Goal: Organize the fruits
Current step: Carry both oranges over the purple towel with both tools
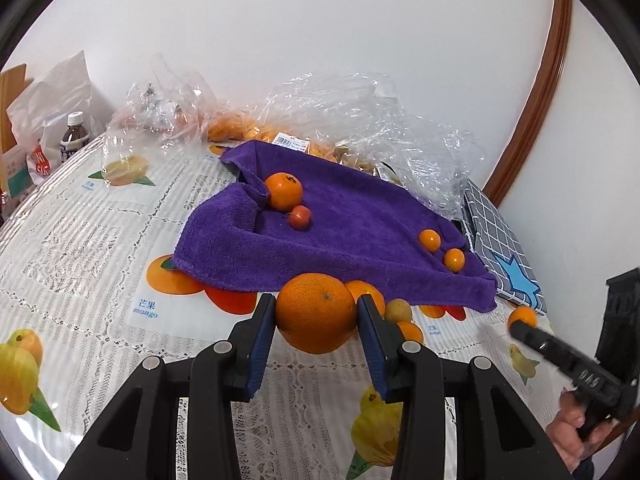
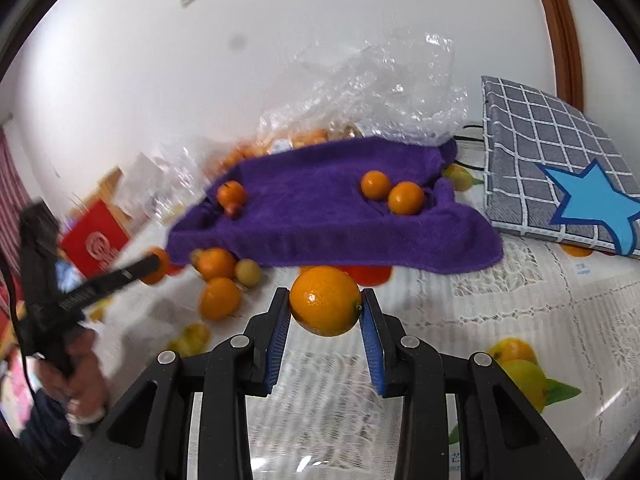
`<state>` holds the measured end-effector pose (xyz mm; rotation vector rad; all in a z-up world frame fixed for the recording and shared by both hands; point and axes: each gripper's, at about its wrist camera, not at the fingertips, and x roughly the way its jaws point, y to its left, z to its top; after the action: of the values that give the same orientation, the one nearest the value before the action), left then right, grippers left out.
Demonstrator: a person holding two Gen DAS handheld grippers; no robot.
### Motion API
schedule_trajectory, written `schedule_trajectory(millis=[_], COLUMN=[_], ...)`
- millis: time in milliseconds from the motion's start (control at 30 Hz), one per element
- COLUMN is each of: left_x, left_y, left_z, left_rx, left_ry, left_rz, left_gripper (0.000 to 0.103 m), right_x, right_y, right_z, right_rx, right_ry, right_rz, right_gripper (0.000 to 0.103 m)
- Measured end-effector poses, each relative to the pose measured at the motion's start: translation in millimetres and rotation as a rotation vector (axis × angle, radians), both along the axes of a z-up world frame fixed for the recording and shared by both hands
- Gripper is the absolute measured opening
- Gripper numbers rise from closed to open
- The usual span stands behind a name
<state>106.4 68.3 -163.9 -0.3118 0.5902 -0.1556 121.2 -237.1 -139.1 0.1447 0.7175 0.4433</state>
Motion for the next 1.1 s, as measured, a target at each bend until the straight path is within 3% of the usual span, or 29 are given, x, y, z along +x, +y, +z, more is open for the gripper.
schedule_trajectory(millis=[233,633,900,1100], left_x=[-7.1,2.0,45.1,90.3], left_y=[5.2,10.0,12.9,6.9], left_z=[4.1,14.2,54.6,39.9], left_rx=[-0.004,0.051,0.028,-0.005], left_ry=[-0.026,-0.016,-0.079,-0.032], left_rz=[0.033,0.093,0.084,0.089], left_gripper=[0.039,0.039,0.039,0.039], right_x=[6.5,36.3,65.8,95.9], right_y=[2.8,15.0,30.3,29.9], right_z=[30.4,62.9,78.0,60.1], right_rx=[-0.051,-0.038,-0.033,-0.009], right_ry=[-0.071,-0.136,-0.183,-0.135], right_rz=[-0.009,-0.012,0.0,-0.026], right_gripper=[0.035,0.035,0.035,0.035])
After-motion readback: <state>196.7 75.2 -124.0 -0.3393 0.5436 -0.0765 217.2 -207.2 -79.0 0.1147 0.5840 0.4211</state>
